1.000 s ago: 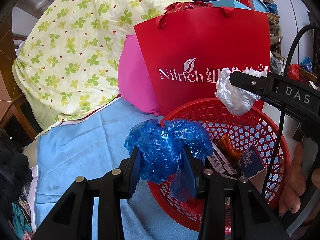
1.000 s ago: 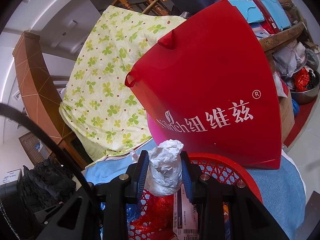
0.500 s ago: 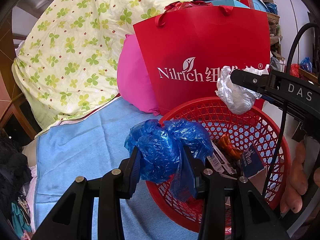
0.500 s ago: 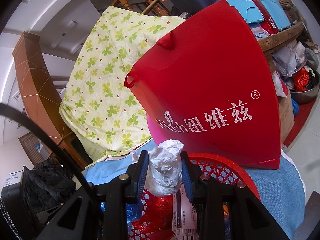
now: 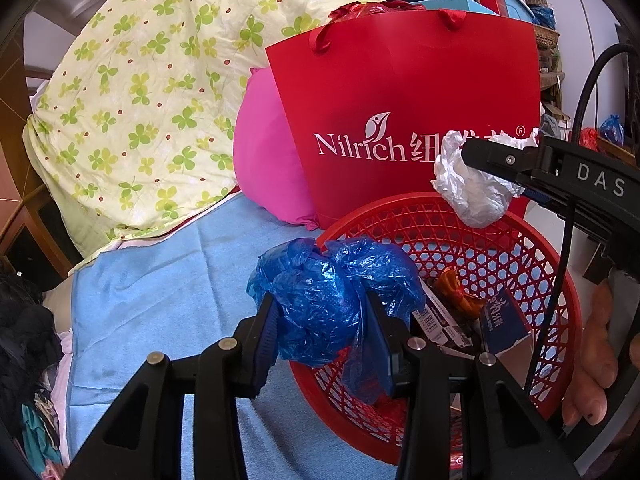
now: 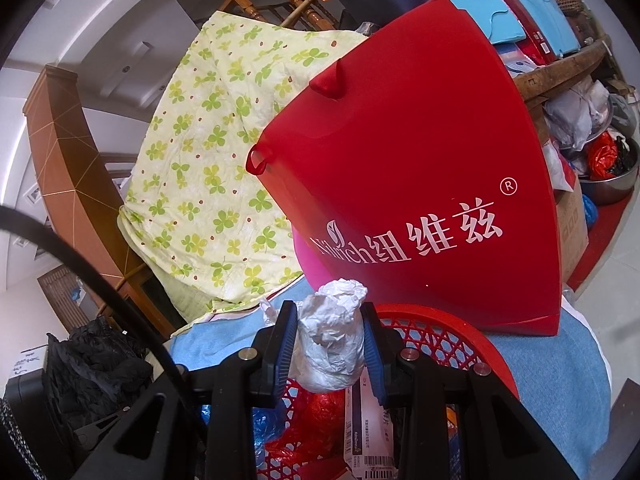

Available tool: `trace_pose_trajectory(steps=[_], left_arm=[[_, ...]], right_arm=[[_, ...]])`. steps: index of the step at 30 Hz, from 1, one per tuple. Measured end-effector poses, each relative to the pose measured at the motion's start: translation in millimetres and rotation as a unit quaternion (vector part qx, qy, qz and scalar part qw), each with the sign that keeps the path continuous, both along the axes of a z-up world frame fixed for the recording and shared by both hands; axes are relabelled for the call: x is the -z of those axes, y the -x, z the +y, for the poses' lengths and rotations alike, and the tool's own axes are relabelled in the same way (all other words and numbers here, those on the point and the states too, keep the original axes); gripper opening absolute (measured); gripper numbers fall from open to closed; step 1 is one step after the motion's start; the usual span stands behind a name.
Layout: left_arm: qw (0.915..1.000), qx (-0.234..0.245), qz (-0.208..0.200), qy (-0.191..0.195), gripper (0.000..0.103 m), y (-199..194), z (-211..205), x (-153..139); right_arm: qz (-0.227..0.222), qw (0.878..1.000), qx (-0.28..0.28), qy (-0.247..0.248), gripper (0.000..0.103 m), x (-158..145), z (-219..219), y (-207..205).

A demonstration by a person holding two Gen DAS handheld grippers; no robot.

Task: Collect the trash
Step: 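Hold the blue bag and tissue above the red basket with both tools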

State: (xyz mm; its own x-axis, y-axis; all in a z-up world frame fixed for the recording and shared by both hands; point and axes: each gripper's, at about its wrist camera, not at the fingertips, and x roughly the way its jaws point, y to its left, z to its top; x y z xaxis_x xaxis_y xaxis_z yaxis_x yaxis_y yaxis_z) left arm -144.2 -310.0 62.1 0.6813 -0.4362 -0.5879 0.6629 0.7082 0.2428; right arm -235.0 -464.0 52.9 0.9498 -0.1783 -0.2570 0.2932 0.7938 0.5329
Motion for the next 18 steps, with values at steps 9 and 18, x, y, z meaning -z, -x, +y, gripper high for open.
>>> trace_pose_trajectory(steps=[9, 18], left_arm=[[1.0, 0.0, -0.001, 0.0, 0.047, 0.9, 0.6, 3.6], [1.0, -0.005, 0.0, 0.0, 0.057, -1.2, 1.8, 4.2]], right_arm=[[0.004, 1.0, 0.001, -0.005, 0.035, 2.8, 2.4, 2.4], [0.01, 1.0, -0.001, -0.022, 0.038, 5.6, 3.2, 3.9]])
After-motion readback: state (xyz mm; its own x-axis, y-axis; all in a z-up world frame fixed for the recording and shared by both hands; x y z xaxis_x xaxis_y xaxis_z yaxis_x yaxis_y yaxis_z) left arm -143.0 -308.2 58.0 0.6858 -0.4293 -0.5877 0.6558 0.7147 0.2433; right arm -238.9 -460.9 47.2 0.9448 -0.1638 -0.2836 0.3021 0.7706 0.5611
